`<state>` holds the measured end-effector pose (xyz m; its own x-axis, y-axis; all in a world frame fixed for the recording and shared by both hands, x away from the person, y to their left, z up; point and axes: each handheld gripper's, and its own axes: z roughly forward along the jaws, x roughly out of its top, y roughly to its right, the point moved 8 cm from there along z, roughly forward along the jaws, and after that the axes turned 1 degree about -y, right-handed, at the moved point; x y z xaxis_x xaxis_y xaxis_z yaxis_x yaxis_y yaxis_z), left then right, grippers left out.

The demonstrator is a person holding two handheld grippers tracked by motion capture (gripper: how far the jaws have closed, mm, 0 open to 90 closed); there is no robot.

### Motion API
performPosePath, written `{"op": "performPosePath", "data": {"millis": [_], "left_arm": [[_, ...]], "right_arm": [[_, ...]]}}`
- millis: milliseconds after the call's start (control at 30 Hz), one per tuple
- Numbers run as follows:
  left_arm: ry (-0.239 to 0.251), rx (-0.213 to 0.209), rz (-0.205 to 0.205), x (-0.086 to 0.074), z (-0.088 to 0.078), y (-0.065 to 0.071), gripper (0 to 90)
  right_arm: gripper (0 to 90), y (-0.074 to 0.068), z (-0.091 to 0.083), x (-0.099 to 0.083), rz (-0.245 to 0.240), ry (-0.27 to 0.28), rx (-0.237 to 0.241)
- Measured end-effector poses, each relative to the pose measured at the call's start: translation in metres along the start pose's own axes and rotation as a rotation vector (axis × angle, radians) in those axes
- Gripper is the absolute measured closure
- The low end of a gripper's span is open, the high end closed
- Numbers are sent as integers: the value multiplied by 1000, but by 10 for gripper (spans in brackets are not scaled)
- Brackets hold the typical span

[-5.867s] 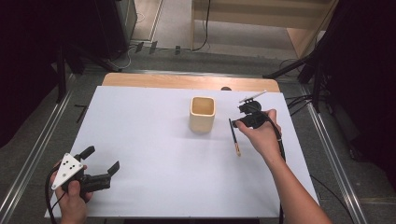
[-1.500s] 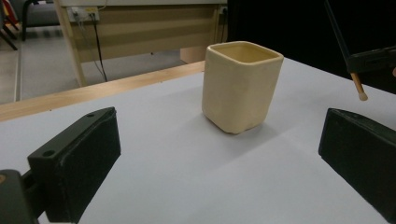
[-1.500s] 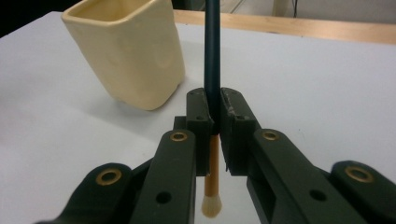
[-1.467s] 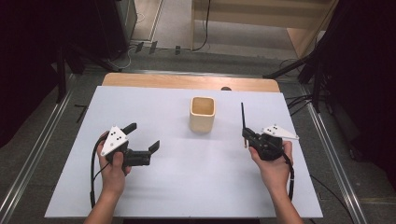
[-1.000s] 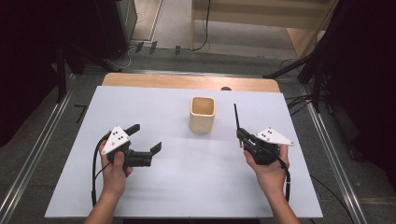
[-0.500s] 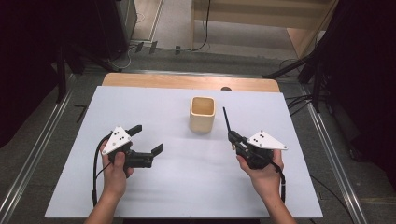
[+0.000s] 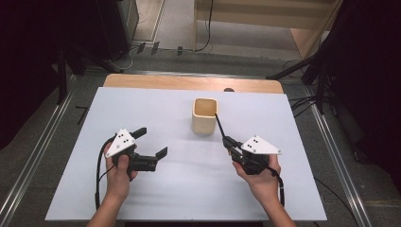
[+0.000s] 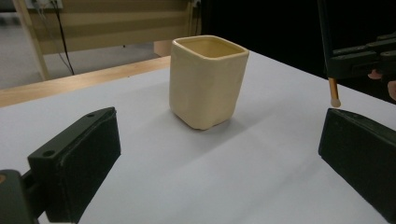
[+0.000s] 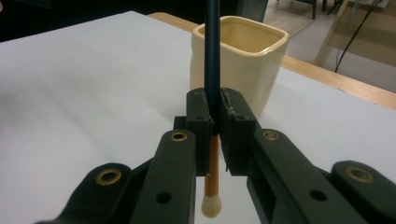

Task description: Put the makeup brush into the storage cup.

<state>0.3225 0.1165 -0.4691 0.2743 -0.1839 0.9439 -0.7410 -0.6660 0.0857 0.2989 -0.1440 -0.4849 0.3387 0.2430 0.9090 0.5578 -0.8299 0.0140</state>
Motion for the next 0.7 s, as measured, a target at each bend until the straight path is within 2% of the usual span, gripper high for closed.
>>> {"op": "performPosePath", "data": {"millis": [267,600,700], "left_arm": [[-4,-16,3,0,2,4,0],[-10,-64,10,2,4,13,0],[-11,-70,10,2,5,15,0]], "right_arm": [[843,-10,5,-2,-43,-8,21],[843,-21,12,-6,-114,-27,38],[843,-23,13,-7,-119,-33,40]]}}
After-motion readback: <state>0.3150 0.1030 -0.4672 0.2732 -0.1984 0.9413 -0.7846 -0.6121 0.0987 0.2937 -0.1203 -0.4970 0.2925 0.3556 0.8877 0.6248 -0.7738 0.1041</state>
